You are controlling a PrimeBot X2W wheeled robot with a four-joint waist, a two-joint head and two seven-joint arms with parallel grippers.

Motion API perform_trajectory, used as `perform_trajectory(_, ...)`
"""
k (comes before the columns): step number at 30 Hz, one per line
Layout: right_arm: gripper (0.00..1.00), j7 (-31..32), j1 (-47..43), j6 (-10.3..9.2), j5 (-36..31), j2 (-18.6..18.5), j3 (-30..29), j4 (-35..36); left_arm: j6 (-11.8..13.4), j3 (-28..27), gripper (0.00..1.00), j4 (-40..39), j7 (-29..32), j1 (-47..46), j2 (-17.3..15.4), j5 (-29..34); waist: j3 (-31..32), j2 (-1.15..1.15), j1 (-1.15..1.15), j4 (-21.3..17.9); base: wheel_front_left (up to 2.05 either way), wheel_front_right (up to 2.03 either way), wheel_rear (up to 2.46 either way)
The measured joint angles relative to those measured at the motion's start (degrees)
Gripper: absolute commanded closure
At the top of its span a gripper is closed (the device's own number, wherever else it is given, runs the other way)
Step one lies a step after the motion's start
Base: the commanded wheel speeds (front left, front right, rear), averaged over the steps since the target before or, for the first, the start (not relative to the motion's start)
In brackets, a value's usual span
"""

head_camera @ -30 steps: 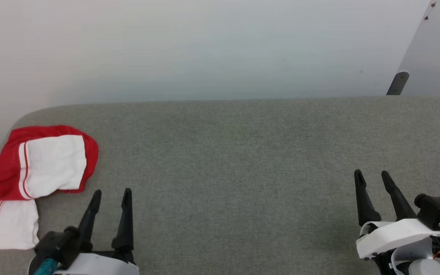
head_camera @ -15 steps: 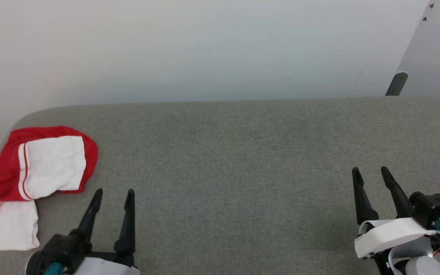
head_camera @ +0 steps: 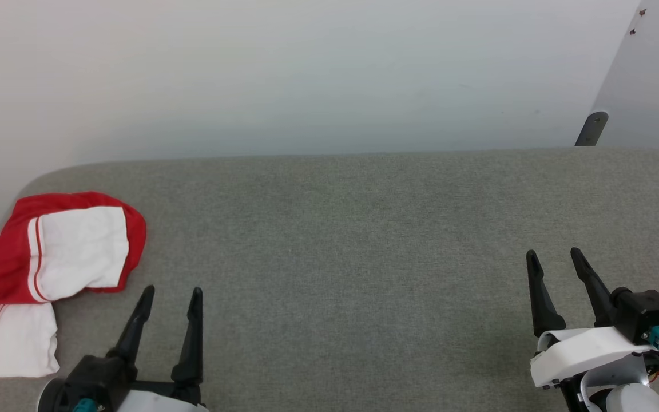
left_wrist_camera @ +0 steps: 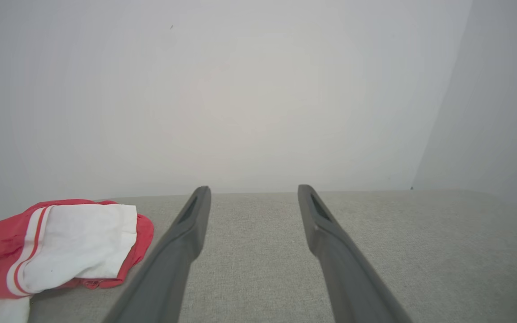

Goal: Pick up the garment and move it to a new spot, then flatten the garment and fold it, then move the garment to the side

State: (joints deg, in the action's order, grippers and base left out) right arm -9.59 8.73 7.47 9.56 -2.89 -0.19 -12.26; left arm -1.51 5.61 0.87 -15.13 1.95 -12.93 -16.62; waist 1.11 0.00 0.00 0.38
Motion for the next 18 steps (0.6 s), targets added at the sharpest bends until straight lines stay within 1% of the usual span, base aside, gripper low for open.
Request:
perform_trajectory(11,0.0,0.0,-0.2,0.01,0.0,0.0,-0.4,0.1,-0.3,0.0,0.0,0.8,0.0,0.3,0.1,-1.2,0.3,0.0,0.0,0.2,0.0,0.0,0.0)
perform_trajectory(18,0.0,0.1,-0.6,0.0,0.2,0.0,0.3,0.0,1.0,-1.2,0.0,1.5,0.3,0.1,0.1,-2.1,0.8,0.0,0.0,2.4,0.0,0.0,0.0)
